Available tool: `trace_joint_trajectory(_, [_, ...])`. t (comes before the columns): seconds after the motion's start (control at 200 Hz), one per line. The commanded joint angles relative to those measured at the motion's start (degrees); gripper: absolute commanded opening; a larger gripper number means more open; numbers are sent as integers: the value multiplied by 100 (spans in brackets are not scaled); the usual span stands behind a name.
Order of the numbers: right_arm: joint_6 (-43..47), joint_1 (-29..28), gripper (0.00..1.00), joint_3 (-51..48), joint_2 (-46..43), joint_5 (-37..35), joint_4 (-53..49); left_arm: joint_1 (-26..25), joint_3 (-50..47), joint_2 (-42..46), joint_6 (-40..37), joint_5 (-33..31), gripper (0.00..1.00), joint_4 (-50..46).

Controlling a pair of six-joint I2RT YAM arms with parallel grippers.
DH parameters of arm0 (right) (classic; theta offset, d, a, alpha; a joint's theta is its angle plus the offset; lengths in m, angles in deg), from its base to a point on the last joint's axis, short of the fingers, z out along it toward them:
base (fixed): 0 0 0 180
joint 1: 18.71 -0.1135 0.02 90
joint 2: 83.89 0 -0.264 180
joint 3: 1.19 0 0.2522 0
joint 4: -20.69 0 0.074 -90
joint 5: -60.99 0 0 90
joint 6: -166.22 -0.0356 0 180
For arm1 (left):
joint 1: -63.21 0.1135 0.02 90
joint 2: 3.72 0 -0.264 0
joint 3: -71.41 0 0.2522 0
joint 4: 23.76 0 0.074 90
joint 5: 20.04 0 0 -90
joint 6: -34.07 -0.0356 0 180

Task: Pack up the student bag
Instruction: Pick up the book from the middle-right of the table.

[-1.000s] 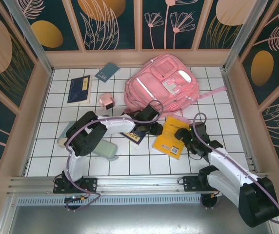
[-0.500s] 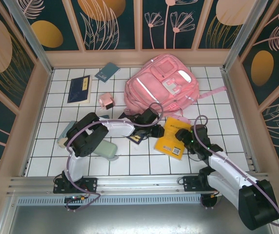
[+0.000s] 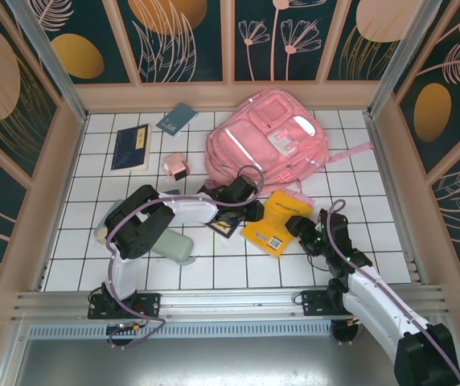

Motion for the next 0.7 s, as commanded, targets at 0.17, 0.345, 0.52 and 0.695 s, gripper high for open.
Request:
trace_joint_trajectory(0.17, [-31, 49, 66, -206, -163, 880, 1909, -267, -468, 65, 31, 666, 21, 368])
trace_joint_trajectory(0.345, [-51, 65, 65, -123, -126, 923, 2403, -282, -620, 118, 148, 819, 22, 626])
trace_joint_trajectory(0.52, [51, 75, 63, -47, -28, 926, 2459, -294, -643, 151, 156, 843, 22, 685])
trace_joint_trajectory(0.695, [133, 71, 63, -108, 407, 1078, 2762, -294, -579, 111, 191, 972, 22, 740])
